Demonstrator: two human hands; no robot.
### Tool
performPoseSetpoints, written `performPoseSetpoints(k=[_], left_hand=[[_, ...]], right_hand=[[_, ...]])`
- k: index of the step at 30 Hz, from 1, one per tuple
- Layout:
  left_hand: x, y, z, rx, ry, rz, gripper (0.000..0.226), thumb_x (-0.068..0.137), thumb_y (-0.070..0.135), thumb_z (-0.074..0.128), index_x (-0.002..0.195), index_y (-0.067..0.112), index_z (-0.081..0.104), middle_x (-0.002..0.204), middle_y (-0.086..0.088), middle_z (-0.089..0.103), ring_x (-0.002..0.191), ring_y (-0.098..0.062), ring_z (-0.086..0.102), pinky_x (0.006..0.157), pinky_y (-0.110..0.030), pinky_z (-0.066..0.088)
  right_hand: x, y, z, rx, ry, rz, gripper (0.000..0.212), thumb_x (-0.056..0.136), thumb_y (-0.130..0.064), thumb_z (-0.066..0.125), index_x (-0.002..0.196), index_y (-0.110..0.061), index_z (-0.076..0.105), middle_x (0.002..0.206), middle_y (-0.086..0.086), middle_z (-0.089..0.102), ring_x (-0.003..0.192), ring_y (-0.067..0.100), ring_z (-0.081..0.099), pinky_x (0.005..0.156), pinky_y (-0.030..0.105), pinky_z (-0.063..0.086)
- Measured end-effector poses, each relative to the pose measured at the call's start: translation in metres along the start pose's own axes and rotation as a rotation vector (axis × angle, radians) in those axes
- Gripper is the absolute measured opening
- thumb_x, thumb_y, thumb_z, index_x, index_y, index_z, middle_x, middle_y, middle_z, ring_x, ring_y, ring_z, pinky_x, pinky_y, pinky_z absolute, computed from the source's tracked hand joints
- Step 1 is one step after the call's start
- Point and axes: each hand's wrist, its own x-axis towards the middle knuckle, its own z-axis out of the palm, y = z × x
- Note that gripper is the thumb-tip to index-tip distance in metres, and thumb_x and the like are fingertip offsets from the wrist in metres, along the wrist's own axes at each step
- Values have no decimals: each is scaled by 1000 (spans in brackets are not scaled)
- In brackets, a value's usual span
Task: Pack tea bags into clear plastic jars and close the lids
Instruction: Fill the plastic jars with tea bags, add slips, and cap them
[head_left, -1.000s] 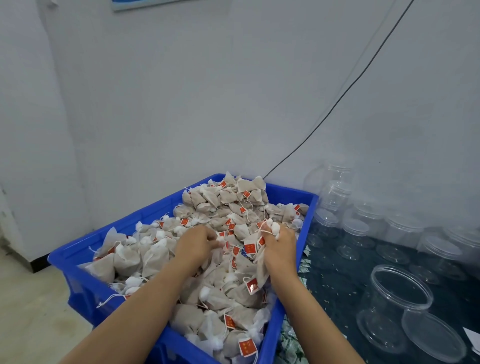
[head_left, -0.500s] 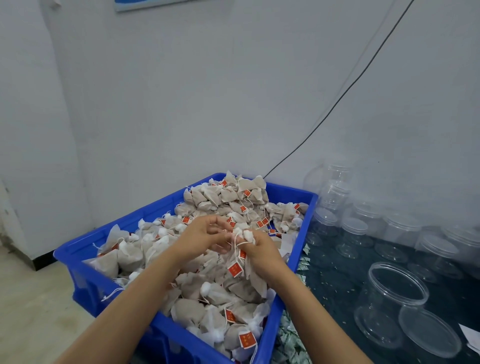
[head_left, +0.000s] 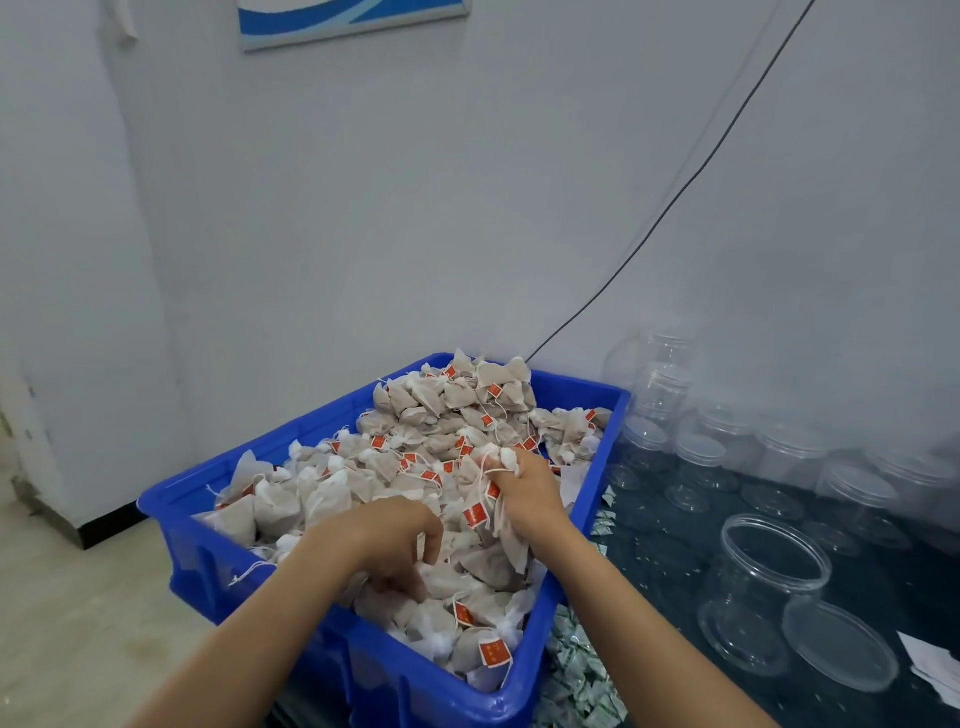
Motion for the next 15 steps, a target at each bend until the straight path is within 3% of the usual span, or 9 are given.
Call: performPoseSetpoints(k=[3,7,11,15], left_hand=[[-1,2,-5,-69,136,57,12,87,22,70,93,22,59,95,7,60,80,-6,61,66,-15,51],[-2,22,-25,-406,345,142,6,90,18,66,90,20,60,88,2,65,69,-5,66,62,-18,56],[3,71,-48,-517,604,260,7,87,27,69,92,24,64,90,6,66,78,-7,64,68,-25,55],[20,141,-61,-648,659,401,7,87,27,68,92,22,67,88,3,70,81,-14,65,73,-30,55]], right_hand=[[-5,-5,-7,134,-16,44,20,99,-24,51,85,-17,64,84,1,67,80,16,64,69,23,51],[-15,-21,-42,279,32,24,19,98,-27,52,90,-20,66,78,-3,74,74,12,71,61,22,54],[-24,-46,-104,257,167,-79,21,97,-20,53,80,-22,67,67,-9,72,62,3,67,53,16,50],[-41,-55,-186,185,308,-89,24,97,-24,54,78,-14,64,66,4,67,56,13,62,52,22,50]])
